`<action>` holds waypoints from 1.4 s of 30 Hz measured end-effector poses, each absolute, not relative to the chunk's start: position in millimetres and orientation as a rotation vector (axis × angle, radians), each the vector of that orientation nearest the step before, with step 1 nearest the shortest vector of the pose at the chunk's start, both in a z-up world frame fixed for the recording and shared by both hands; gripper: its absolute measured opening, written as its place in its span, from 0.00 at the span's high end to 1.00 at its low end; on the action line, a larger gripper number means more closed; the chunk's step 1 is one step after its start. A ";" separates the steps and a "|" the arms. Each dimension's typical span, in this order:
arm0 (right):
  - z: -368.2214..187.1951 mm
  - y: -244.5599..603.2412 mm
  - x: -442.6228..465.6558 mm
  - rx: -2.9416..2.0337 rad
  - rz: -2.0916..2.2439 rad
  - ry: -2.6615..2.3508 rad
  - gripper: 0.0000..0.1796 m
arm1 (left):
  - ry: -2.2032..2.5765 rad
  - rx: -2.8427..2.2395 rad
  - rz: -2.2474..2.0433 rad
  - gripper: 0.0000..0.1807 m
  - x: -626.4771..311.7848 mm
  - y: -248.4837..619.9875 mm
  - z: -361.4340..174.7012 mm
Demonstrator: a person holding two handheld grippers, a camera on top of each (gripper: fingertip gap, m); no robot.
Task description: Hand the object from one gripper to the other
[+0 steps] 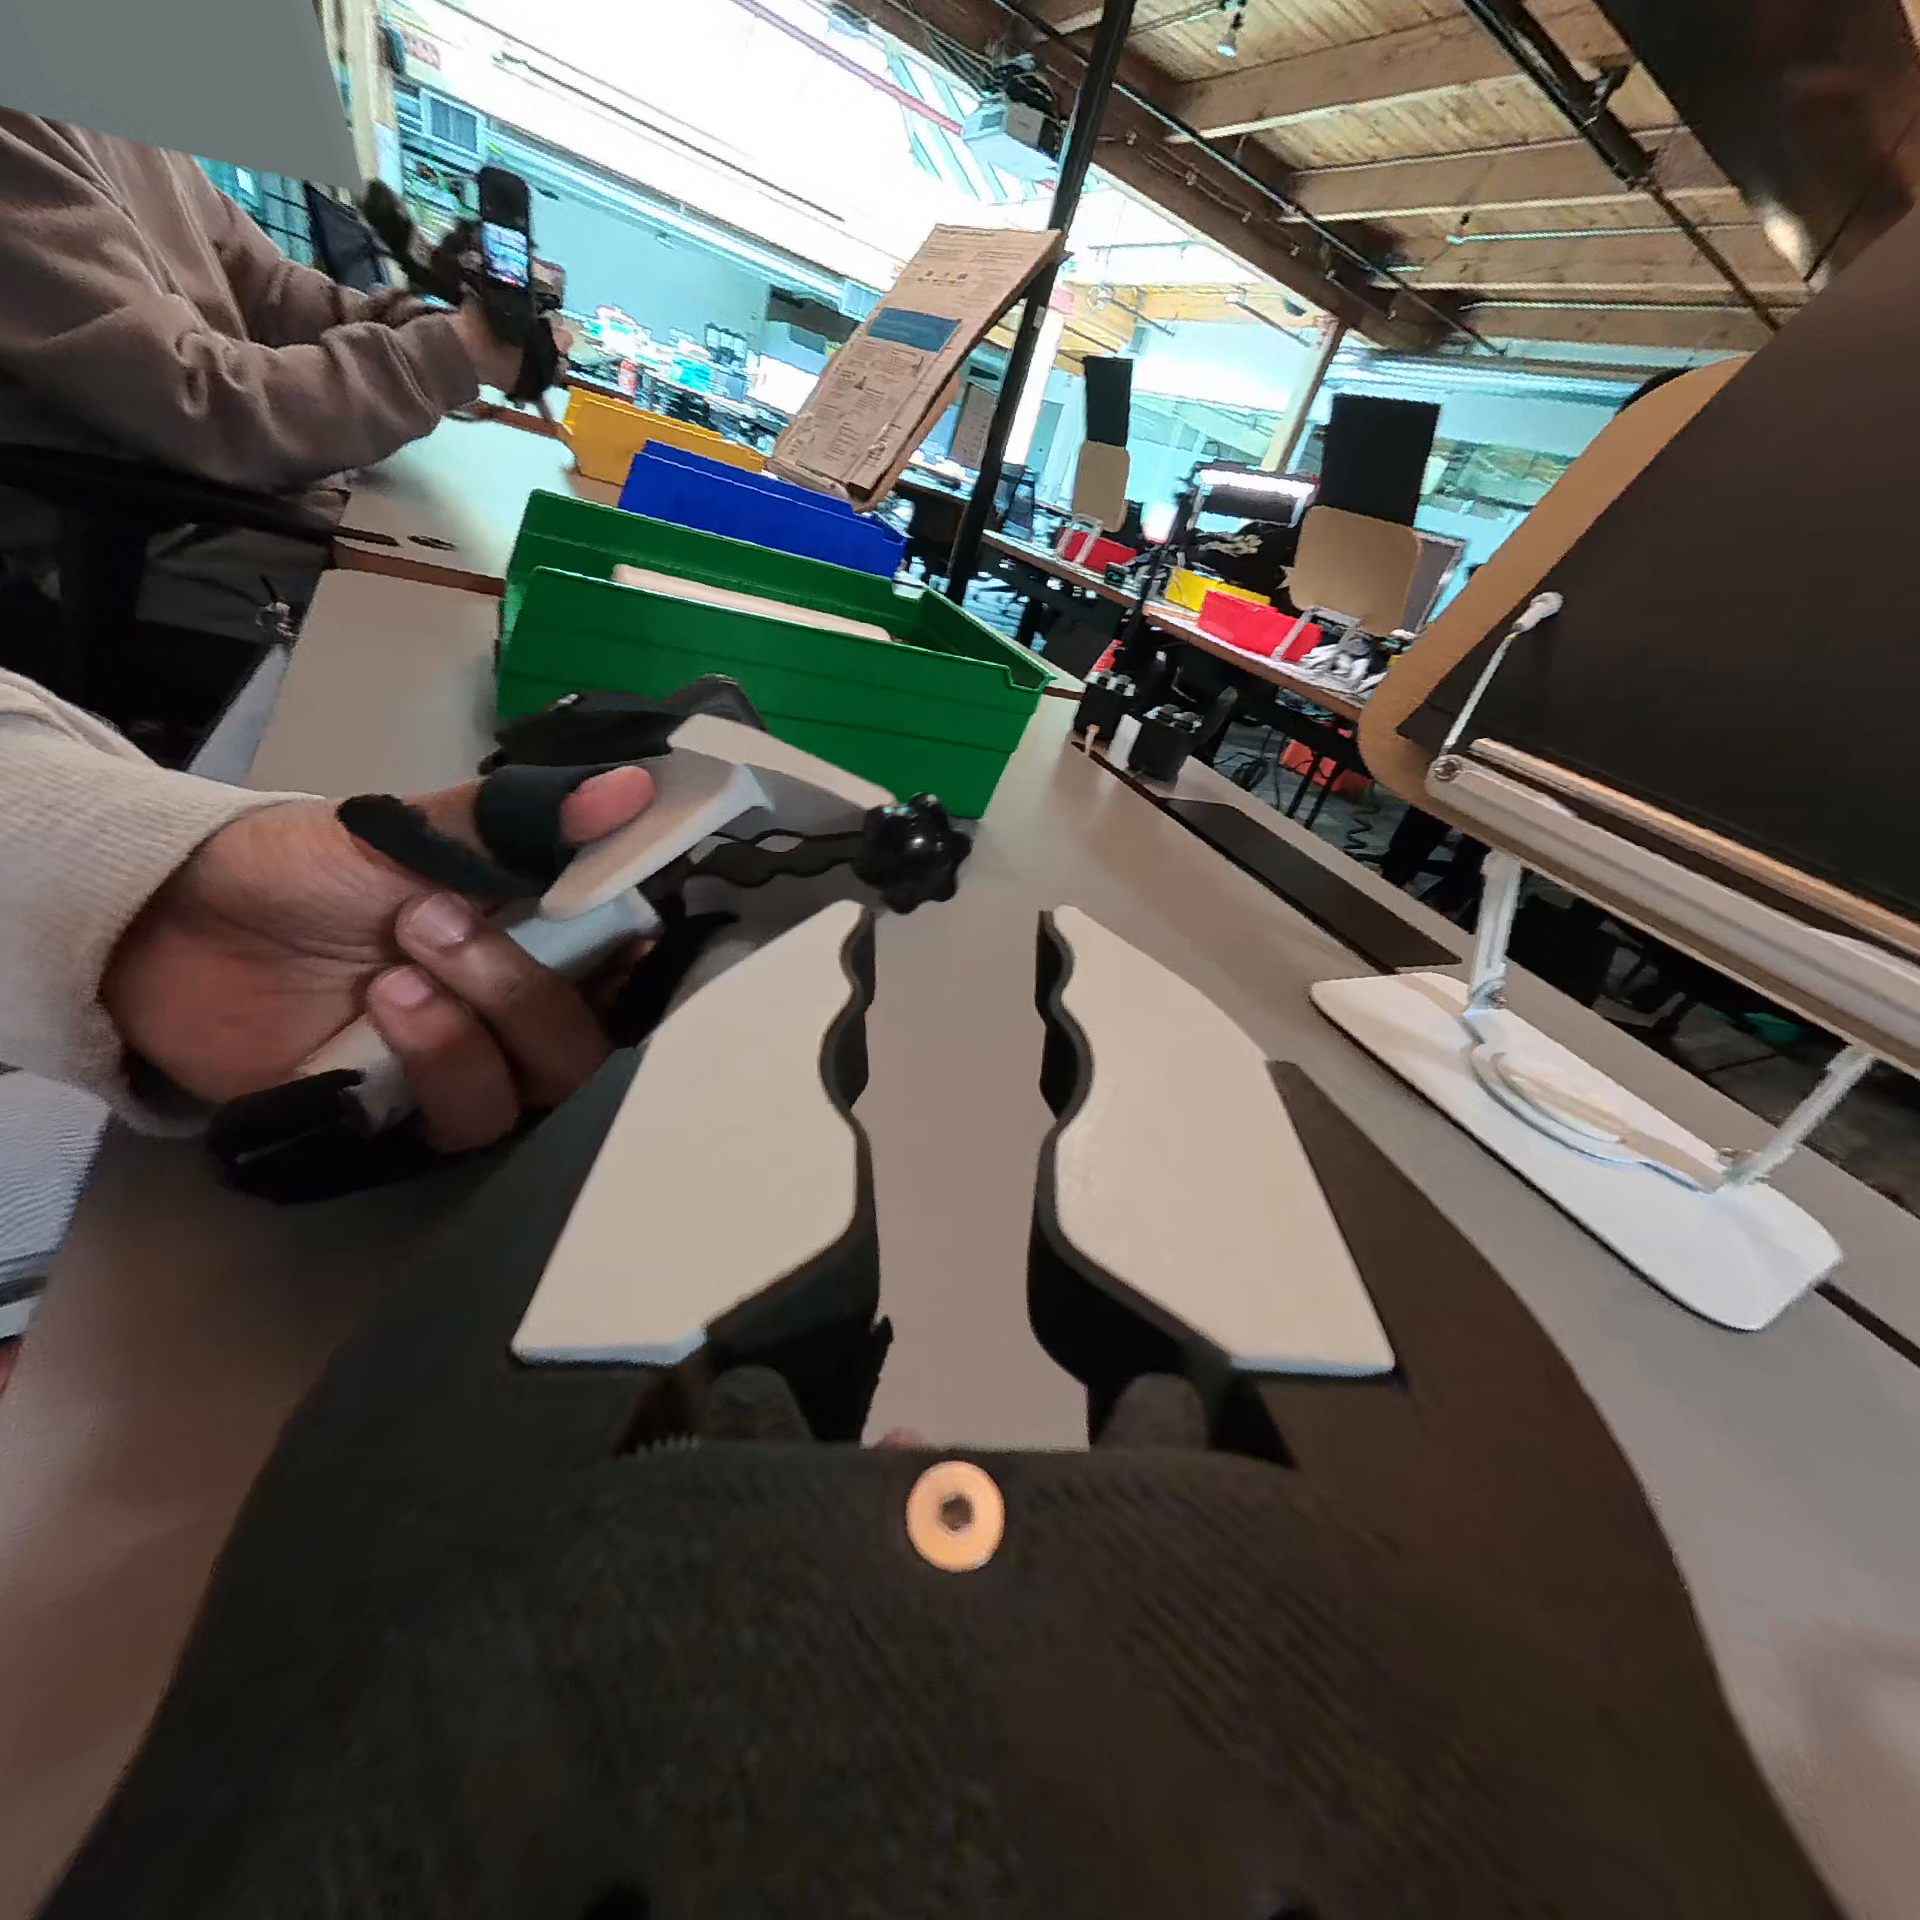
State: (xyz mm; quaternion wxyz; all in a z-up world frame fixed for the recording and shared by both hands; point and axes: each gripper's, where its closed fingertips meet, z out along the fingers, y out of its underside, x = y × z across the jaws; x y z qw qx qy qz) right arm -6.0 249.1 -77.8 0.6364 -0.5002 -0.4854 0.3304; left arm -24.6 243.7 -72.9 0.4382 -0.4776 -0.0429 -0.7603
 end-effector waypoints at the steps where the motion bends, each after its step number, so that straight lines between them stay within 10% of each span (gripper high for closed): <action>1: -79.1 246.5 -7.9 -1.147 0.789 -1.116 0.83 | -0.115 -1.179 -1.885 0.97 -27.3 244.8 -72.4; 18: -74.2 239.8 -5.3 -1.456 1.728 -0.767 0.81 | 0.095 -1.263 -1.697 0.97 -14.5 237.3 -70.0; 42: -78.7 234.1 -9.8 -1.478 1.763 -0.810 0.87 | 0.146 -1.302 -1.704 0.97 -5.1 233.9 -74.5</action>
